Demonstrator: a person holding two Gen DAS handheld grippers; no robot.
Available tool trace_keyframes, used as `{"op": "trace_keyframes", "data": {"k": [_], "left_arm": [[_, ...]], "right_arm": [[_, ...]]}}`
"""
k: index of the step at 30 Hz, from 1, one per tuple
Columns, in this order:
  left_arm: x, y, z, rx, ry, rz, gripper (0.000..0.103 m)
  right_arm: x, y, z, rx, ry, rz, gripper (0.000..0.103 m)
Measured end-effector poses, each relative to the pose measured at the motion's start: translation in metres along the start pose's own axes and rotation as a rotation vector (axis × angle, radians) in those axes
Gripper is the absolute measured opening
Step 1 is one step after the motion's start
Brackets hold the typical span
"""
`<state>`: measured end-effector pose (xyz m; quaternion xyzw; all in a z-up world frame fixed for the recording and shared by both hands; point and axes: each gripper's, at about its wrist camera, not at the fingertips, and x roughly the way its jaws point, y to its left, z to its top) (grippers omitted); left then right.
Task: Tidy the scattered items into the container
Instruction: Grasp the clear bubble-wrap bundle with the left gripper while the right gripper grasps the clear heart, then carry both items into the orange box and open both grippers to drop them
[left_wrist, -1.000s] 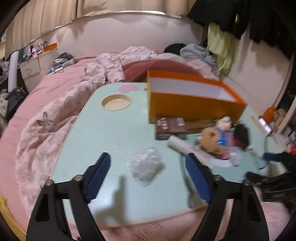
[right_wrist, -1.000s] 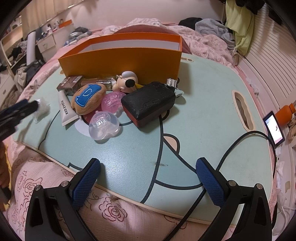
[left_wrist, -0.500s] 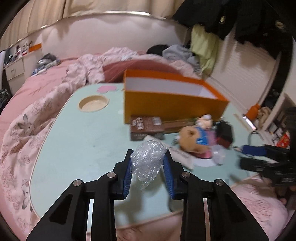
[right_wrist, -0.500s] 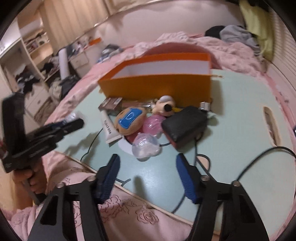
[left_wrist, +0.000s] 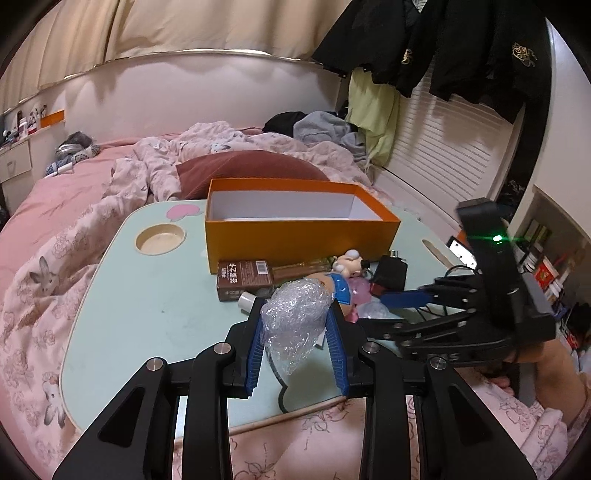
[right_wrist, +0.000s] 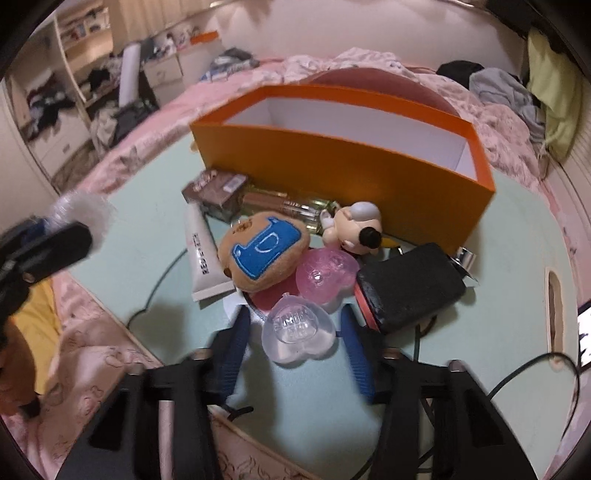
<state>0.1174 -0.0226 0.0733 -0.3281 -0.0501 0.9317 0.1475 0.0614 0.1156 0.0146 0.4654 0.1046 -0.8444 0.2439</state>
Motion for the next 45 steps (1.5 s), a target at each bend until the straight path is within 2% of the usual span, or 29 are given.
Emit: {"op": "trace_keyframes", "data": {"k": [4, 17, 24, 32, 37, 42, 45], "left_arm": [[0.001, 0.000, 0.000, -0.003, 0.003, 0.002, 0.033], [0.005, -0.006, 0.007, 0.001, -0.001, 0.007, 0.033], [0.007, -0.001, 0.033, 0.000, -0.028, 0.024, 0.033], [0.020, 0.008, 0.078, 0.012, -0.072, 0.048, 0.033], [0.042, 0.013, 0.105, 0.037, -0.075, 0.089, 0.033], [0.073, 0.023, 0.125, 0.017, -0.061, 0.073, 0.033], [0.097, 0.028, 0.127, 0.018, -0.033, 0.096, 0.033]], "right_arm": [[-0.002, 0.005, -0.004, -0.015, -0.021, -0.023, 0.038], [-0.036, -0.005, -0.003, 0.061, -0.129, 0.000, 0.038], [-0.055, -0.011, 0.022, 0.080, -0.198, -0.003, 0.038], [-0.071, -0.024, 0.061, 0.090, -0.278, -0.043, 0.038], [-0.065, -0.040, 0.090, 0.113, -0.315, -0.076, 0.038], [-0.040, -0.059, 0.110, 0.146, -0.300, -0.107, 0.038], [-0.021, -0.066, 0.113, 0.171, -0.273, -0.109, 0.038]]}}
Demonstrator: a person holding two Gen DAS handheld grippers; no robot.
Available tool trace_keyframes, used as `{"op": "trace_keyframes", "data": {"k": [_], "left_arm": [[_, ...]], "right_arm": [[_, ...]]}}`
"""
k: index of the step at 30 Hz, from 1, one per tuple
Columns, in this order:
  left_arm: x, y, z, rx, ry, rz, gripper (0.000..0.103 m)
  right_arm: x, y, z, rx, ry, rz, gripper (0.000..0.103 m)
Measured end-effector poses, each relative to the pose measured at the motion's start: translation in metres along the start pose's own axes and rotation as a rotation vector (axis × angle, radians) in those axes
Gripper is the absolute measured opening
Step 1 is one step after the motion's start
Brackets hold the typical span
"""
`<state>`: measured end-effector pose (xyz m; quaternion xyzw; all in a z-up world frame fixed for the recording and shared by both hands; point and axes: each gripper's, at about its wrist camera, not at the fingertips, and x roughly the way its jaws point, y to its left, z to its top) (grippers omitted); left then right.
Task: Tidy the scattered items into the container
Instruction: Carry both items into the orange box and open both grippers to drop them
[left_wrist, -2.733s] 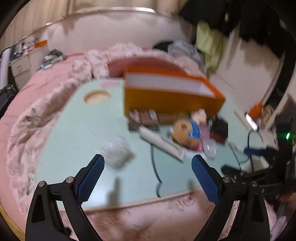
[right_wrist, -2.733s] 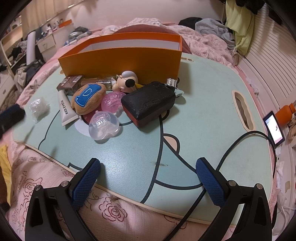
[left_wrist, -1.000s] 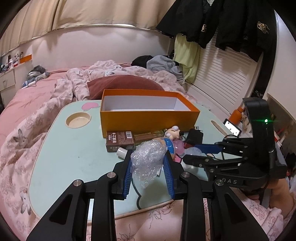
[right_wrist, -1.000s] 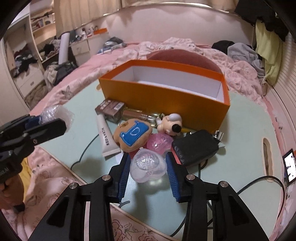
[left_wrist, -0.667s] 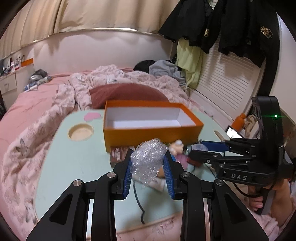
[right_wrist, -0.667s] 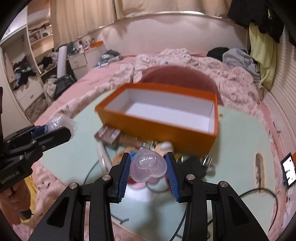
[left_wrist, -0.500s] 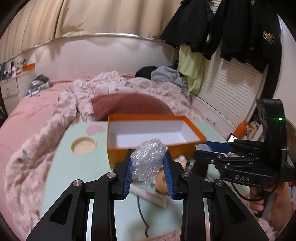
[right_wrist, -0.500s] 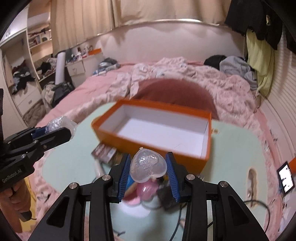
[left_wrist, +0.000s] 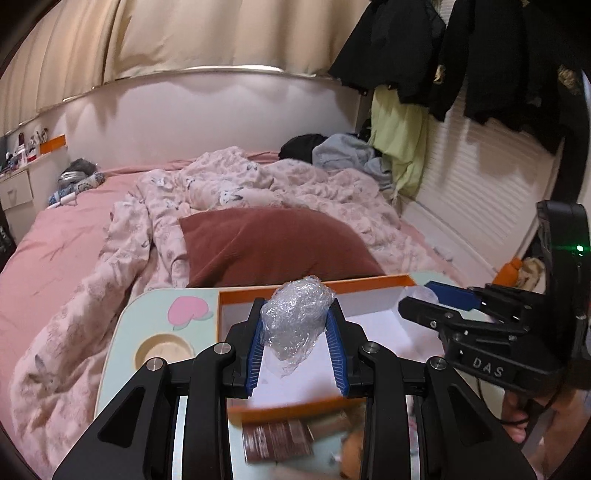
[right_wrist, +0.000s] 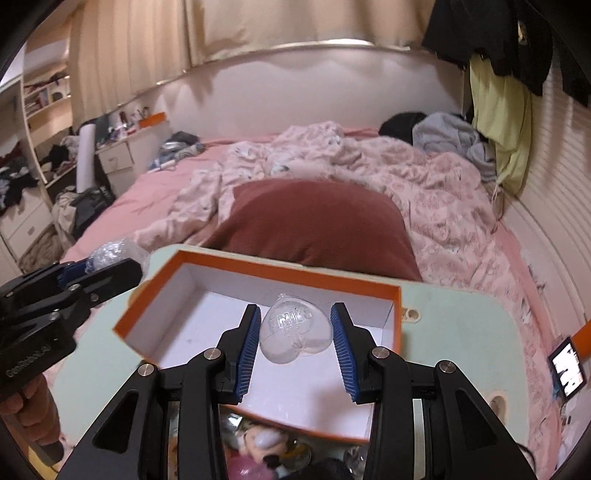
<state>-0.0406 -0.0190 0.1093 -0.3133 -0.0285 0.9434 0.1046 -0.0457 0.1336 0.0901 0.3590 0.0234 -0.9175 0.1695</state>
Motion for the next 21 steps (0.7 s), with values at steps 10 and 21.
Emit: {"op": "trace_keyframes", "data": {"k": [10, 21], "left_arm": [[0.047, 0.004, -0.018, 0.006, 0.088, 0.047, 0.033], [0.049, 0.004, -0.019, -0.006, 0.108, 0.047, 0.033]], "right_arm": [[0.027, -0.003, -0.013, -0.003, 0.052, -0.025, 0.038], [0.028, -0.004, -0.013, 0.005, 0.055, -0.020, 0.038]]}}
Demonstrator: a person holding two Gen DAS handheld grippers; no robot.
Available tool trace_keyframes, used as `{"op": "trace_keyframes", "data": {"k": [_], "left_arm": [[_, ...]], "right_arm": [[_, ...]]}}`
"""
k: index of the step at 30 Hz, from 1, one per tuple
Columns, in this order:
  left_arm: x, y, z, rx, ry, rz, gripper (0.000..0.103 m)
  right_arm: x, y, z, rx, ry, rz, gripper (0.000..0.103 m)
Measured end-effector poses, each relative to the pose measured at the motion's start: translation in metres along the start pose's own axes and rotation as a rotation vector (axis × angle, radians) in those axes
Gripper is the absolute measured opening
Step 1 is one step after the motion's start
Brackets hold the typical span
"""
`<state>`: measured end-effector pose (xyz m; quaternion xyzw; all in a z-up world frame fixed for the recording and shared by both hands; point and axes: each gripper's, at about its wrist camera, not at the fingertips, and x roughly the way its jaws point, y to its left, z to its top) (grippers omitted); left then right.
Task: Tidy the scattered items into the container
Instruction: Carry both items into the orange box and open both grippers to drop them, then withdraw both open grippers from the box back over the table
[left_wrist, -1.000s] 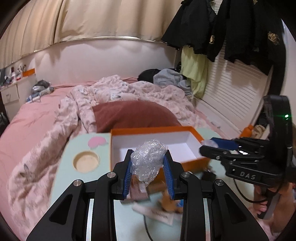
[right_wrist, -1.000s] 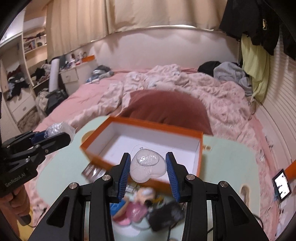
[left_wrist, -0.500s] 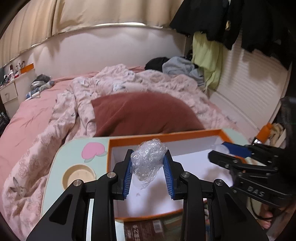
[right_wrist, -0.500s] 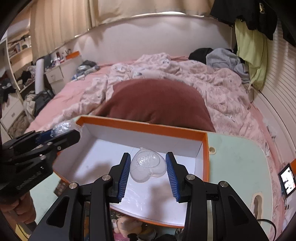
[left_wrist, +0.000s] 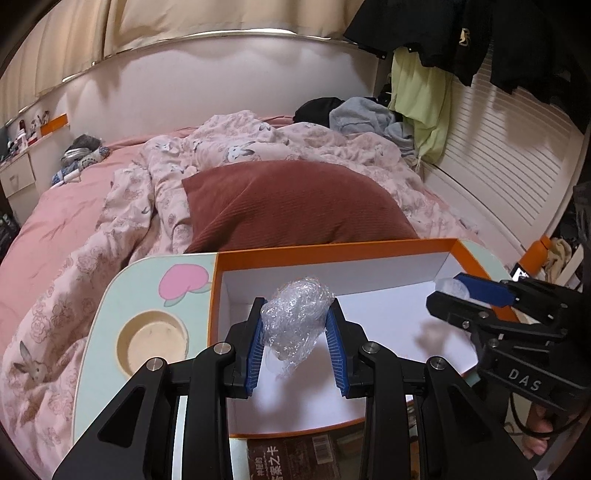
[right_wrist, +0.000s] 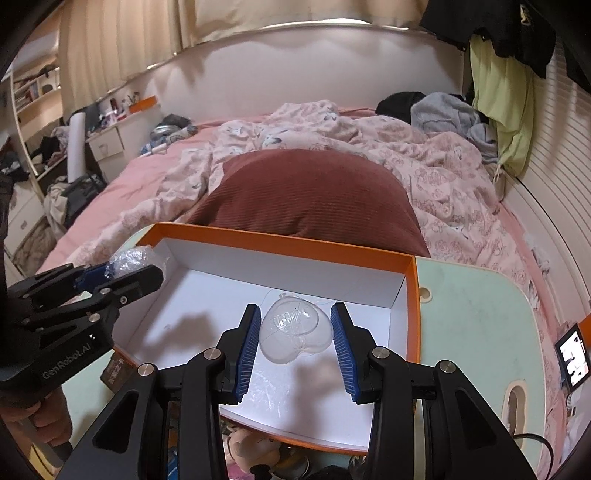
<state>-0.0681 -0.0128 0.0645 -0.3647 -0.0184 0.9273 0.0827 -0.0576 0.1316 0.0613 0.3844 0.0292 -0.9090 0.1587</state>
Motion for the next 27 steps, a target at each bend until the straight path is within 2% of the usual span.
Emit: {"op": "trace_keyframes", "data": {"k": [3, 5, 6, 9, 18, 22, 24, 26, 27], "left_arm": [[0.002, 0.003, -0.001, -0.023, 0.018, -0.025, 0.033], [0.003, 0.006, -0.001, -0.052, 0.033, -0.038, 0.038], [0.002, 0.009, -0.002, -0.071, 0.037, -0.046, 0.041], [-0.001, 0.014, -0.004, -0.097, 0.027, -0.062, 0.043], [-0.019, 0.017, -0.005, -0.115, 0.000, -0.070, 0.043], [-0.040, 0.013, -0.008, -0.102, -0.028, -0.076, 0.043], [-0.053, 0.009, -0.012, -0.081, -0.040, -0.071, 0.043], [-0.068, 0.002, -0.019, -0.055, -0.046, -0.059, 0.049], [-0.076, -0.002, -0.023, -0.044, -0.050, -0.051, 0.067]], "right_arm": [[0.000, 0.000, 0.000, -0.001, -0.001, -0.005, 0.039], [-0.001, 0.000, 0.000, 0.006, -0.001, -0.008, 0.039], [-0.002, 0.000, 0.000, 0.011, 0.004, -0.003, 0.041], [-0.006, -0.001, 0.000, 0.029, -0.004, -0.005, 0.051], [-0.025, 0.003, -0.002, 0.022, -0.035, -0.003, 0.052], [-0.043, 0.005, -0.009, 0.005, -0.052, 0.010, 0.052], [-0.056, 0.007, -0.016, -0.001, -0.061, 0.021, 0.055], [-0.071, 0.008, -0.027, -0.007, -0.069, 0.038, 0.058], [-0.077, 0.009, -0.032, -0.009, -0.071, 0.046, 0.059]]}}
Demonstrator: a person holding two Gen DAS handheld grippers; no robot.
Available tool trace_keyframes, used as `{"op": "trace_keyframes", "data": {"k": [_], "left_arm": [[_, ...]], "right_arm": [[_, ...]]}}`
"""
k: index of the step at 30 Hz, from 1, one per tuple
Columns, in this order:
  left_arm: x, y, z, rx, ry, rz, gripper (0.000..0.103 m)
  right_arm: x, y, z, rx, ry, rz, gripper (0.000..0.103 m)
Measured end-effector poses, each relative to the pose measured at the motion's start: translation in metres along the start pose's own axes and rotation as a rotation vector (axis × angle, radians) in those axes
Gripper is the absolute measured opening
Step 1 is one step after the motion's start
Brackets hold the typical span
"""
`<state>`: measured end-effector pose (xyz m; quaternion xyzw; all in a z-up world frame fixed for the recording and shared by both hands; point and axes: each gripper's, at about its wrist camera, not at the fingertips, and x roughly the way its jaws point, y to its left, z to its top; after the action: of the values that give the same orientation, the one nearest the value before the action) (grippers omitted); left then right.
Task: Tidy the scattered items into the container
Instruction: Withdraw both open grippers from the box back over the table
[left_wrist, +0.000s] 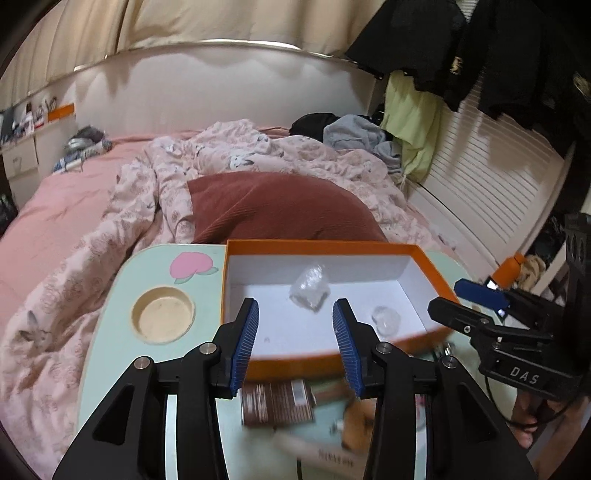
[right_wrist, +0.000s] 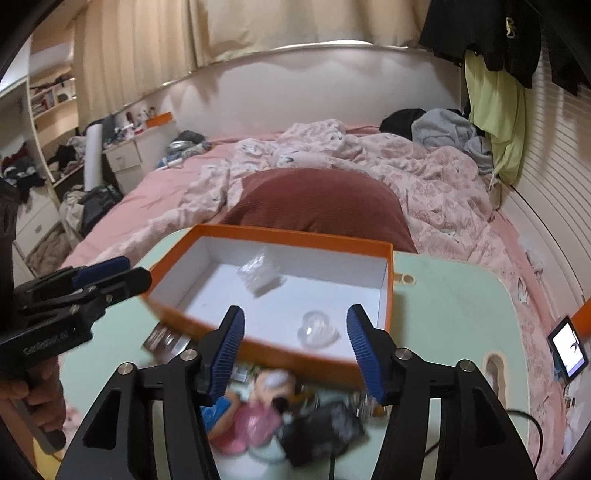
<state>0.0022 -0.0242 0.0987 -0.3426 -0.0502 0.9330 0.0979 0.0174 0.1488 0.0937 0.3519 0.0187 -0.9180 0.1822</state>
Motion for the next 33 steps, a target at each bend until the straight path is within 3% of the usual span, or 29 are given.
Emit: {"op": "trace_keyframes", "data": {"k": [1, 3, 5, 9, 14, 18, 20, 22, 23, 25, 26, 27, 33], "left_arm": [[-0.009, -0.003, -0.006, 0.004, -0.019, 0.008, 0.079], [-0.027, -0.008, -0.018, 0.007, -0.070, 0.009, 0.080], [-0.038, -0.014, -0.032, 0.018, -0.072, 0.003, 0.080], [-0.047, -0.021, -0.062, 0.036, -0.023, 0.007, 0.080], [-0.041, -0.031, -0.097, 0.035, 0.045, 0.014, 0.080], [-0.029, -0.032, -0.105, 0.040, 0.101, 0.081, 0.080], [-0.019, -0.029, -0.108, 0.041, 0.149, 0.161, 0.080], [-0.010, -0.026, -0.113, 0.040, 0.189, 0.172, 0.080], [-0.007, -0.025, -0.116, 0.032, 0.204, 0.159, 0.080], [0.002, -0.021, -0.119, 0.020, 0.237, 0.152, 0.083], [0.003, -0.021, -0.119, 0.021, 0.234, 0.153, 0.084], [0.003, -0.021, -0.119, 0.024, 0.235, 0.152, 0.086], [0.003, -0.021, -0.123, 0.026, 0.235, 0.148, 0.093]], "right_arm": [[-0.004, 0.001, -0.004, -0.001, 0.000, 0.007, 0.060], [-0.015, 0.003, -0.016, -0.022, 0.015, 0.016, 0.061], [-0.021, 0.005, -0.027, -0.049, 0.035, 0.001, 0.061], [-0.023, 0.007, -0.060, -0.057, 0.129, 0.032, 0.061], [-0.022, 0.015, -0.092, -0.062, 0.205, 0.009, 0.061], [-0.018, 0.018, -0.106, -0.069, 0.232, -0.043, 0.066], [-0.008, 0.012, -0.113, -0.037, 0.277, -0.060, 0.066], [-0.010, 0.011, -0.115, -0.025, 0.266, -0.074, 0.068], [-0.009, 0.010, -0.115, -0.020, 0.266, -0.070, 0.071], [-0.007, 0.011, -0.115, -0.019, 0.275, -0.069, 0.086], [-0.004, 0.011, -0.116, -0.023, 0.289, -0.069, 0.098], [-0.003, 0.013, -0.117, -0.029, 0.296, -0.077, 0.101], [-0.001, 0.016, -0.120, -0.042, 0.306, -0.095, 0.103]]}}
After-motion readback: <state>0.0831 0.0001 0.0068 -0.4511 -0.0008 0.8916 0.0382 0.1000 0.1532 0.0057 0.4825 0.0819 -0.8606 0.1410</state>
